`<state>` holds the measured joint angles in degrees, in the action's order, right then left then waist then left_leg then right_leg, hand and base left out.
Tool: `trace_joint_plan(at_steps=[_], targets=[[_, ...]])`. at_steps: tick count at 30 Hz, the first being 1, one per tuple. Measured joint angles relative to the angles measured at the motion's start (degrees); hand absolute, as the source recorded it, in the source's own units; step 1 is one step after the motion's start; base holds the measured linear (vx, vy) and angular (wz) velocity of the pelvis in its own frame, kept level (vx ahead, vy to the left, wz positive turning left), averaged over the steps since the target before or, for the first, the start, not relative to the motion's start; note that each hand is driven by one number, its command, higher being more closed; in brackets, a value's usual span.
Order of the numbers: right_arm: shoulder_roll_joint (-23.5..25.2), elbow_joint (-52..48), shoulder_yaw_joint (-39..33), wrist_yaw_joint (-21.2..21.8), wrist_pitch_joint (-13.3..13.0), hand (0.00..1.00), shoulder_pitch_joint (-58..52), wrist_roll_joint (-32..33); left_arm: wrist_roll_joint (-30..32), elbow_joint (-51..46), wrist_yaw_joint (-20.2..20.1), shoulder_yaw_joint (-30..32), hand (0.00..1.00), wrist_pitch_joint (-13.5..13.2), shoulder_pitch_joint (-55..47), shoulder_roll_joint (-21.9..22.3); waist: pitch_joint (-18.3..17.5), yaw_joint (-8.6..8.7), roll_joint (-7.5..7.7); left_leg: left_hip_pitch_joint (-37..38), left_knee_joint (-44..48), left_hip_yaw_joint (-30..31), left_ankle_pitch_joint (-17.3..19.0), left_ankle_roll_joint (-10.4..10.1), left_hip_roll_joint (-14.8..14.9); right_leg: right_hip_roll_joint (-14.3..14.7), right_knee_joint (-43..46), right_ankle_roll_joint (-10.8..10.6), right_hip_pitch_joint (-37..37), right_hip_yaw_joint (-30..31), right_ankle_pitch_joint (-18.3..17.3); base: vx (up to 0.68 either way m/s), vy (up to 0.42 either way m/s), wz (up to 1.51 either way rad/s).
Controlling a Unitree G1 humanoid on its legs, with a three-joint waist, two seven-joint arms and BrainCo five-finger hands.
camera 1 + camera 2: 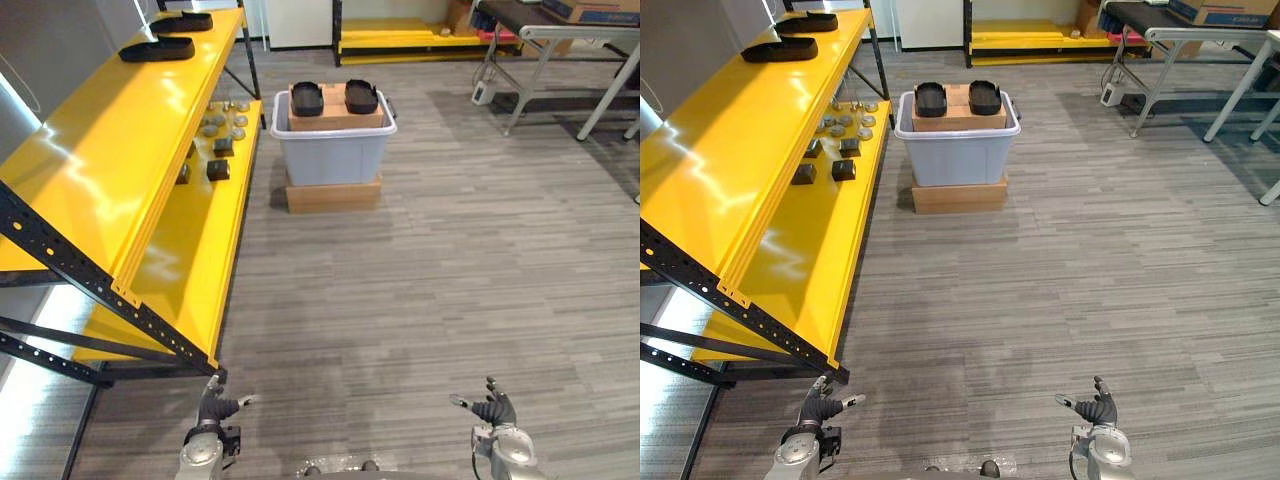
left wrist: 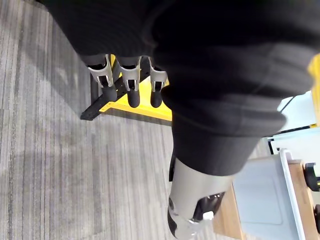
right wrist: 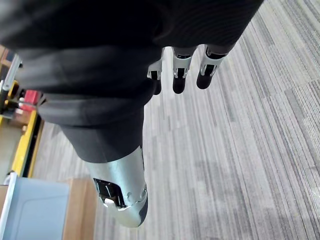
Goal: Walk over and take plastic housings, then place them on the shelf
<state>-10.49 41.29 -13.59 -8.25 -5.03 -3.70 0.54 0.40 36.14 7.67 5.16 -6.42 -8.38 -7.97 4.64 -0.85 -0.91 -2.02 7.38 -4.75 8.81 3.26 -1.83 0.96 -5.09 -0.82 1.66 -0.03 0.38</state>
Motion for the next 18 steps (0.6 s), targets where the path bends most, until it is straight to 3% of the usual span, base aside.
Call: trace_joint_plan(at_steps=[3, 4, 5, 6, 8, 11, 14, 15, 17, 18], targets=[[-1.2, 0.0, -0.1, -0.5, 0.2, 0.00, 1.8, 0.7, -0.1, -1.0, 0.0, 0.0, 0.00, 0.0, -0.3, 0.2, 1.1, 0.03, -1.87, -2.0, 4.8, -0.3, 3.1, 0.8, 0.5, 0.2, 4.0, -2.1, -1.5, 0.3, -2.3, 0.07, 0.053, -0.12], [-1.7, 0.0, -0.1, -0.6, 0.2, 0.00, 2.6, 1.1, -0.7, -2.1, 0.0, 0.0, 0.00, 0.0, -0.4, 0.4, 1.7, 0.01, -2.65, -2.7, 6.9, -0.8, 4.5, 1.2, 0.7, 0.1, 10.6, -2.6, -4.4, 0.3, -5.8, 0.04, 0.086, -0.11], [-1.8, 0.0, -0.1, -0.6, 0.3, 0.00, 3.0, 1.1, -0.9, -2.5, 0.0, 0.0, 0.00, 0.0, -0.3, 0.4, 2.4, 0.02, -2.74, -2.7, 8.4, -1.4, 5.7, 1.8, 0.5, -0.4, 19.2, -3.6, -7.9, 0.1, -9.6, 0.04, 0.115, -0.11], [-1.6, 0.0, 0.0, -0.6, 0.5, 0.00, 3.1, 1.2, -1.0, -2.5, 0.1, 0.1, 0.00, 0.0, -0.3, 0.3, 2.7, -0.07, -2.46, -2.5, 9.1, -1.6, 6.3, 1.9, 0.2, -1.0, 23.8, -3.9, -9.8, -0.3, -11.2, 0.04, 0.114, -0.05], [-1.2, 0.0, 0.3, -0.6, 0.6, 0.00, 3.5, 1.3, -1.6, -2.5, 0.1, 0.0, 0.00, 0.0, -0.5, -0.1, 3.8, -0.08, -1.39, -1.1, 10.8, -1.8, 8.8, 2.8, -1.1, -4.0, 38.8, -3.5, -16.0, -4.4, -15.5, 0.09, 0.105, -0.04], [-1.4, 0.0, 0.6, -0.6, 0.9, 0.00, 4.3, 1.7, -2.3, -2.4, 0.2, 0.0, 0.00, 0.5, -0.9, -0.2, 4.6, 0.09, -1.51, 1.2, 10.1, -1.6, 9.9, 2.5, -0.9, -5.6, 38.9, -3.8, -19.8, -8.4, -16.7, 0.21, 0.065, -0.02], [-2.2, 0.1, 0.9, -0.7, 1.0, 0.00, 6.4, 1.7, -3.3, -2.3, 0.8, -0.1, 0.00, 0.6, 1.4, -0.1, 6.5, 0.27, -2.53, 4.1, 6.7, -1.0, 10.0, 1.8, 1.0, -3.8, 30.3, -4.0, -24.1, -10.6, -14.0, 0.31, -0.015, 0.04], [-2.4, 0.0, 0.9, -1.2, 0.9, 0.00, 6.8, 1.7, -3.4, -2.3, 1.4, -0.1, 0.00, 0.5, 2.3, -0.2, 6.9, 0.48, -2.15, 6.0, 4.2, -0.5, 9.8, 1.1, 1.3, -3.5, 23.4, -3.8, -25.3, -10.8, -9.4, 0.31, -0.051, 0.24], [-2.5, 0.0, 0.6, -1.8, 1.0, 0.00, 6.5, 1.7, -4.2, -2.3, 1.6, -0.6, 0.00, 0.5, 3.0, -0.2, 7.3, 2.14, -1.46, 9.1, 1.8, 2.4, 10.5, -1.2, 1.9, -3.9, 19.3, -1.6, -26.0, -10.9, 0.1, 0.48, -0.146, 0.66], [-2.6, -0.5, 0.5, -1.8, 1.1, 0.00, 6.4, 1.7, -4.2, -2.1, 1.7, -0.7, 0.00, 0.5, 3.2, 0.3, 7.1, 3.25, -1.88, 9.9, 1.6, 4.0, 11.3, -2.5, 3.1, -3.6, 23.3, 2.3, -27.0, -11.9, 1.4, 0.62, -0.253, 0.57]])
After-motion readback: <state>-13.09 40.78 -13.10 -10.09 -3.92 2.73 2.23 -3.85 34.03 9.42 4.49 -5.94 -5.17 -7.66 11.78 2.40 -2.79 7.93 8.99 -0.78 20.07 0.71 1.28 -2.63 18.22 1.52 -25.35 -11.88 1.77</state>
